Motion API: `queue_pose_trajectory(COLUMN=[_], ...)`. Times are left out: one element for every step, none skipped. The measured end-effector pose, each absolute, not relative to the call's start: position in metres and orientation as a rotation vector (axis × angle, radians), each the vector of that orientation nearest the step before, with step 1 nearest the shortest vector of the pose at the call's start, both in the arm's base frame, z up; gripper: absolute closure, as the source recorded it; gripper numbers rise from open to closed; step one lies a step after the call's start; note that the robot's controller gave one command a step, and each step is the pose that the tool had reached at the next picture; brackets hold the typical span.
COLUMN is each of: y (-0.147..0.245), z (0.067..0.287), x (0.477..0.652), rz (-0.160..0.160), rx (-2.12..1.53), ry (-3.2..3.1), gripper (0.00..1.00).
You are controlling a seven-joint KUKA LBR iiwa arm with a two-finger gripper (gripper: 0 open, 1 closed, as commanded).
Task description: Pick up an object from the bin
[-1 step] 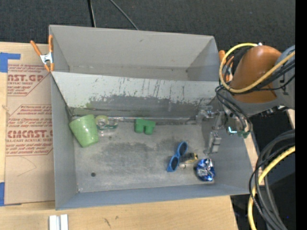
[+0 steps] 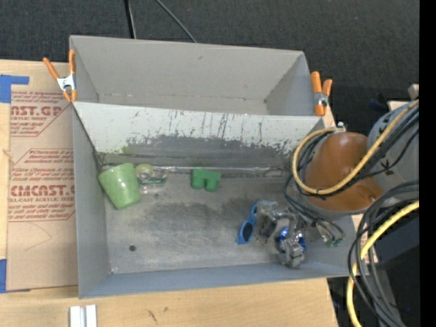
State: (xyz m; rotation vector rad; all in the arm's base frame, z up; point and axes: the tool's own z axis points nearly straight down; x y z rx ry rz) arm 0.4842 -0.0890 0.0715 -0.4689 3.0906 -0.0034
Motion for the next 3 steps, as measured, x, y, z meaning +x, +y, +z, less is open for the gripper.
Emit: queue_pose_trajectory(y=[-0.156,-0.152,-0.108], z=[0.074,0.073,0.207], x=[0.511,0.51,0.492], rz=[-0.005,0.0,-0.003], rx=[-0.275,-0.283,-0.248], ry=[3.126,3.127,3.123], gripper=[0.0,1.0,1.0])
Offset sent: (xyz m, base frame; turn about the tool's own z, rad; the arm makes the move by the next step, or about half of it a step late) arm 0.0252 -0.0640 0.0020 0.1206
